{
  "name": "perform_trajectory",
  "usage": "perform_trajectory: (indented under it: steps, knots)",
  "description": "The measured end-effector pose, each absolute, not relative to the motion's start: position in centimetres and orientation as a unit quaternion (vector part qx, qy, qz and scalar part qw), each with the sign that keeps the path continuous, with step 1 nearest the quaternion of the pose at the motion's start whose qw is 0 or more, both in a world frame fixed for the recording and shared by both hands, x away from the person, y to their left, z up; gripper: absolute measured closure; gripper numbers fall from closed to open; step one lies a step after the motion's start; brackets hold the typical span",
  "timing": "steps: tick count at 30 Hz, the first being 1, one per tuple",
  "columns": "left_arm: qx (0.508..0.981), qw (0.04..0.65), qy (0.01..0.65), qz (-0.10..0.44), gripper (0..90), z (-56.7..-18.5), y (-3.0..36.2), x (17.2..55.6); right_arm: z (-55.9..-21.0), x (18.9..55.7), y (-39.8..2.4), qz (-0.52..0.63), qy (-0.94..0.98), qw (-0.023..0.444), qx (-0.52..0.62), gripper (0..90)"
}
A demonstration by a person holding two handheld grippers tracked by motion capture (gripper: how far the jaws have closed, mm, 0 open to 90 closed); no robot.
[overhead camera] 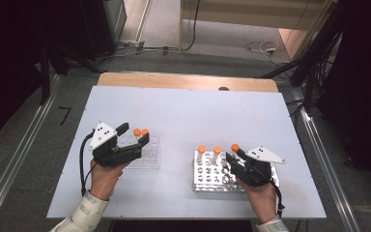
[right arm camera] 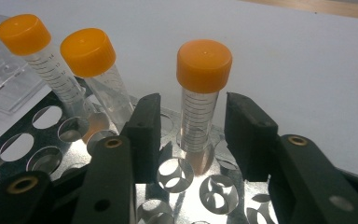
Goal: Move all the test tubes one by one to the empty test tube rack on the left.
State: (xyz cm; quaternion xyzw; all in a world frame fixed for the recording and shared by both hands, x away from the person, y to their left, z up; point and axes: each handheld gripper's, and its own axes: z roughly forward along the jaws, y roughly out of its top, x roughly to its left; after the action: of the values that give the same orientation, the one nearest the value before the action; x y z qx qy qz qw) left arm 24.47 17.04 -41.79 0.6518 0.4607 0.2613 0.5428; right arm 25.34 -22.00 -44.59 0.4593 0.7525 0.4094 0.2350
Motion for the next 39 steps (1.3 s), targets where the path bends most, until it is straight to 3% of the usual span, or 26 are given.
perform_trajectory:
  steps: [13, 39]
  knots:
    - [0.654, 0.543, 0.458, 0.260, 19.5, -41.8, 17.0, 24.4, -44.7, 25.7, -21.4, 0.386, 0.759, 0.240, 0.467, 71.1]
    - [0.652, 0.554, 0.450, 0.255, 19.7, -41.3, 16.7, 23.9, -38.9, 21.6, -22.7, 0.459, 0.733, 0.267, 0.426, 72.7]
